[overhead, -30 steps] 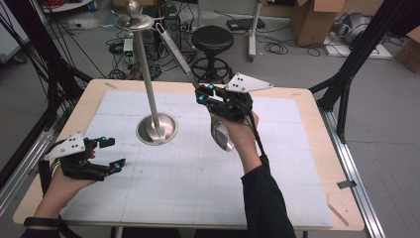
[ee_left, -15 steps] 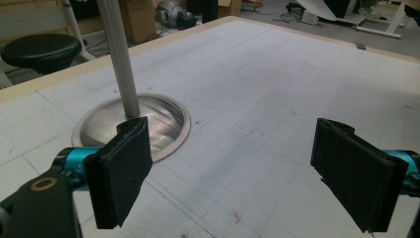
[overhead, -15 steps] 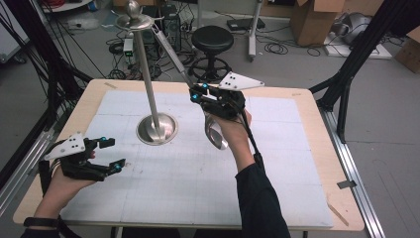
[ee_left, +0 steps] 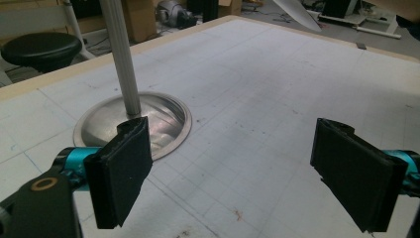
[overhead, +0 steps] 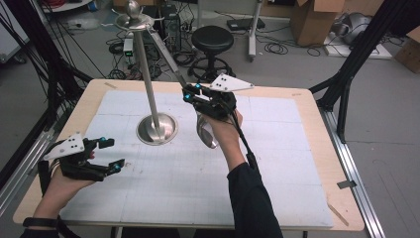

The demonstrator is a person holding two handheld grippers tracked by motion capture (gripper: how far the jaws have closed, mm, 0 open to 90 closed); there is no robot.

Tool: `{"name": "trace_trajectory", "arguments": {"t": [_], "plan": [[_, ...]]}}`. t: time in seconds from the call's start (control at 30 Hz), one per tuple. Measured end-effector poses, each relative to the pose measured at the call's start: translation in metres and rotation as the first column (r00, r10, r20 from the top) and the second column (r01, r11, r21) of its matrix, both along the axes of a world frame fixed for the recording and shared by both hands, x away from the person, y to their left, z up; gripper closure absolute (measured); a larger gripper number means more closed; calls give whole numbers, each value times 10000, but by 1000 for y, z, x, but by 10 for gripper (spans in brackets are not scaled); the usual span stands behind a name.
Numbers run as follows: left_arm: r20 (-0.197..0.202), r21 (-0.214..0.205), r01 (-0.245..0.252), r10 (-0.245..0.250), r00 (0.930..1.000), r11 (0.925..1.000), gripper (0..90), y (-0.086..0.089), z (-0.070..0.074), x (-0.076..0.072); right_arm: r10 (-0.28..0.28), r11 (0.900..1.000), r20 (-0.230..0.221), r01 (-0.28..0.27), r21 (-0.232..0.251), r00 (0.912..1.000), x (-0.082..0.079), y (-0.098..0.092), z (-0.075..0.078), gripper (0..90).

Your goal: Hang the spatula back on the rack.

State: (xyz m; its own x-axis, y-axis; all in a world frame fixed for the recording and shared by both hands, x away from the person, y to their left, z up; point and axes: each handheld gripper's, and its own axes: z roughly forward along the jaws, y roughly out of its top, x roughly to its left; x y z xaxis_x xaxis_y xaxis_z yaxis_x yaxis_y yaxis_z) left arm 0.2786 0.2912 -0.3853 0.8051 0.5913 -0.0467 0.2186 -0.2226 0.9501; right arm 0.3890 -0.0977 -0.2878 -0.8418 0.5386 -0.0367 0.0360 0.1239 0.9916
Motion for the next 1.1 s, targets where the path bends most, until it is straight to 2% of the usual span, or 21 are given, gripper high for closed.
{"name": "trace_trajectory", "arguments": {"t": [0.27,1.1], "plan": [[-16,42,63,-63,10000,10000,166,0,-1,0,-20,10000,-64,20,-21,10000,2,6,-6,751],[-70,120,70,-69,10000,9999,167,-1,-2,1,-202,9978,-184,190,-632,9996,7,13,-16,747]]}}
